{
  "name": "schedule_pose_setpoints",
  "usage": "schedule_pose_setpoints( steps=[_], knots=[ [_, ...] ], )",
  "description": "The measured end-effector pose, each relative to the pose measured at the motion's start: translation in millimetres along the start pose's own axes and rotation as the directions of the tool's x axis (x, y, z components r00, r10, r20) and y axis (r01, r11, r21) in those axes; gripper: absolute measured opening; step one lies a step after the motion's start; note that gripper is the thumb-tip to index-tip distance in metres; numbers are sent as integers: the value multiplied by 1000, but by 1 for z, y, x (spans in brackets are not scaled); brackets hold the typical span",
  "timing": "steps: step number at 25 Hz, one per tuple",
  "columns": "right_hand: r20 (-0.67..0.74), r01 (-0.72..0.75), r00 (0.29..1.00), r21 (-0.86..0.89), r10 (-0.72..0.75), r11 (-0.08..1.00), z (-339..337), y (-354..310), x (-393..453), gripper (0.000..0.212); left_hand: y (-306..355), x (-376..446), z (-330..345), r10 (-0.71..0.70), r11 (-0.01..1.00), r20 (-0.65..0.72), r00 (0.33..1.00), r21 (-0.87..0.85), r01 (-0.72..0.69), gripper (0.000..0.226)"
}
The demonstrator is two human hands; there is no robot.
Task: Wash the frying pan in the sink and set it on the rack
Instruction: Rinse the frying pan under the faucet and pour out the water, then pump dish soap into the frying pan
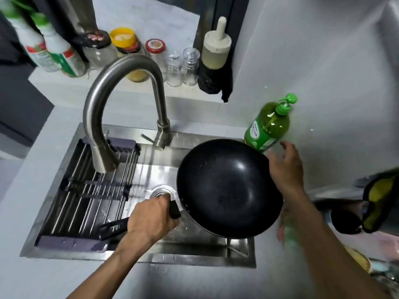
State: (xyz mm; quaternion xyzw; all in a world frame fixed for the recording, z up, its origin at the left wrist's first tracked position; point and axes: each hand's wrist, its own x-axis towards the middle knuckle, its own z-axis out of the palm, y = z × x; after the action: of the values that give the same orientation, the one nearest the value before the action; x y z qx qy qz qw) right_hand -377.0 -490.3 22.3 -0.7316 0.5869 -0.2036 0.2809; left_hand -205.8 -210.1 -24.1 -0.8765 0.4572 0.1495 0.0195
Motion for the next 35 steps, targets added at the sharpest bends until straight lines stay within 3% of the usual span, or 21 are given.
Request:
schedule_pose_setpoints(
  steps=[3, 5, 9, 14, 17, 24, 35],
  knots=[
    [-146, 114, 984, 75, -102, 991, -15, -36, 61, 39, 24, 21, -45, 49, 991, -96, 994, 132, -36, 33],
    [-212, 125, 970, 29, -116, 992, -19, -50, 105, 38, 32, 33, -68, 54, 986, -127, 990, 164, -32, 35],
    [64, -60, 996, -41, 63, 997, -12, -59, 180, 46, 32, 48, -100, 57, 978, -154, 986, 205, -25, 38],
    [185, 75, 981, -124, -52, 989, -13, -52, 187, 41, 24, 57, -126, 56, 974, -173, 983, 226, -15, 34],
    [206, 161, 970, -151, -129, 975, -14, -44, 184, 39, 23, 63, -133, 23, 987, -202, 979, 161, 10, 35],
    [205, 195, 968, -234, -148, 953, -12, -44, 179, 41, 31, 62, -136, -50, 996, -178, 983, 68, 63, 40],
    [123, 226, 972, -261, -200, 939, -5, -44, 179, 42, 27, 50, -135, -33, 980, -176, 984, 187, 66, 37]
  ],
)
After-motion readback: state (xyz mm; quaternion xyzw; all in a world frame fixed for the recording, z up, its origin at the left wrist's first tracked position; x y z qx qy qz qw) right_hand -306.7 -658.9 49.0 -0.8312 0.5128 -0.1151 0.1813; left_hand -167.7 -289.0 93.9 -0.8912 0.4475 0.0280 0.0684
